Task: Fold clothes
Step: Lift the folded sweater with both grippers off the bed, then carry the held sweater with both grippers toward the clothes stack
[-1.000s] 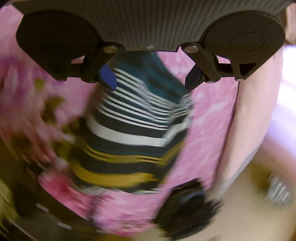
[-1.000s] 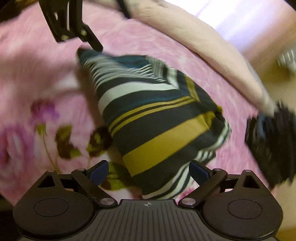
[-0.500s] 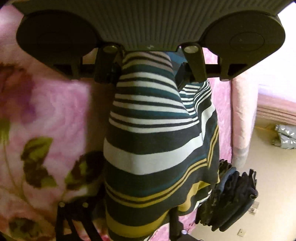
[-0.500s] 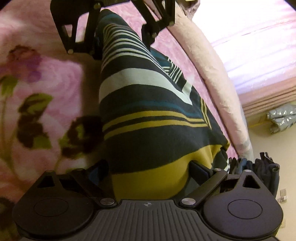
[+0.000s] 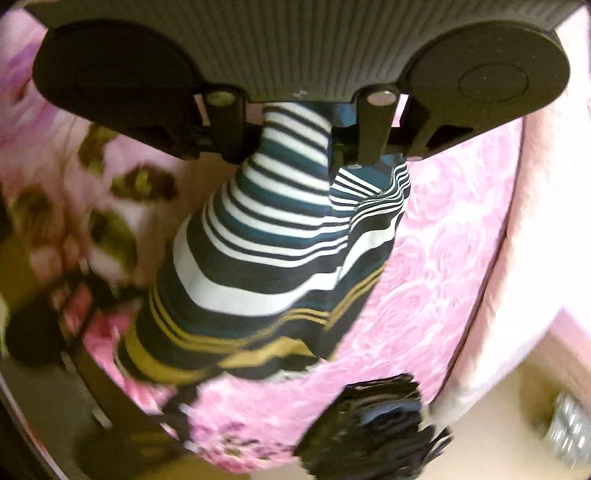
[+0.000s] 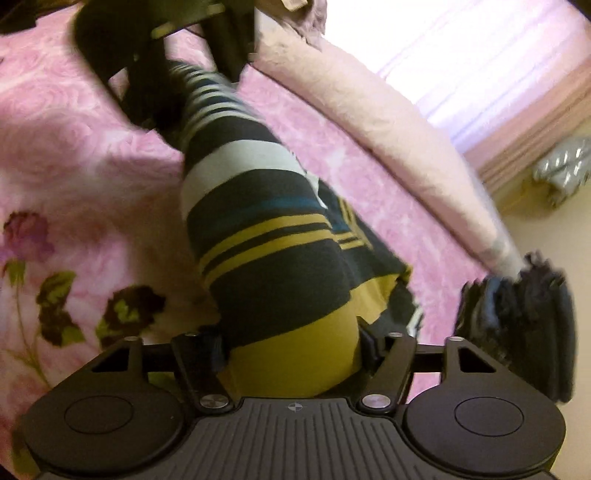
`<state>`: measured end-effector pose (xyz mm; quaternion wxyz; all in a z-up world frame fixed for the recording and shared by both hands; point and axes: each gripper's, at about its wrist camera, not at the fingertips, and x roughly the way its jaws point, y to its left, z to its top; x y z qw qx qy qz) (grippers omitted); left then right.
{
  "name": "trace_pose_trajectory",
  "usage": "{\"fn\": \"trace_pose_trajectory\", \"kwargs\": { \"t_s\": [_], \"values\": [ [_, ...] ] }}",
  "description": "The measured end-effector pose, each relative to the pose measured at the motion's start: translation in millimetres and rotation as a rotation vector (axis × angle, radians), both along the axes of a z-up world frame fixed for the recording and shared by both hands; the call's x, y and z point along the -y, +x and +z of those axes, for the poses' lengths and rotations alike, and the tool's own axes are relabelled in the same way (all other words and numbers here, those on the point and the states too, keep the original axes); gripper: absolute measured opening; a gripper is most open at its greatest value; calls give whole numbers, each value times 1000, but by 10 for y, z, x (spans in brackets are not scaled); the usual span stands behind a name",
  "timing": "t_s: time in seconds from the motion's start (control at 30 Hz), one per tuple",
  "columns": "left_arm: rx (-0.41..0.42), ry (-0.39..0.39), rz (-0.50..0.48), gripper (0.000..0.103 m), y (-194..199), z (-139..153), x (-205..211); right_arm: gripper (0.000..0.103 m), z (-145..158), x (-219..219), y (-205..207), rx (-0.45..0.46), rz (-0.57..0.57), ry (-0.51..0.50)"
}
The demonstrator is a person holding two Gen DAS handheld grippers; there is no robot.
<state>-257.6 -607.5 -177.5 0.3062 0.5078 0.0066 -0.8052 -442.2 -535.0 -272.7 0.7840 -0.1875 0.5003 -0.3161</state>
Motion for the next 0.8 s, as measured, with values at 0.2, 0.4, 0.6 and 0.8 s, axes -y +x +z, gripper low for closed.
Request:
{"fn": "trace_pose_trajectory", "kwargs": {
  "t_s": [0.2,0.4,0.6,0.8],
  "values": [
    [-8,41,-1,19,-44,116,121,86,-231,-198,58,-43,108,-86],
    [95,-12,-61,19,-74,44,-208,61,-380,190,-34,-72,13,58],
    [227,-116,-155,20,-298,121,-443,49,131,311,-252,-57,32,140],
    [286,-198,-183,20,-534,438,-596,49,613,301,-488,-70,54,173]
  ]
}}
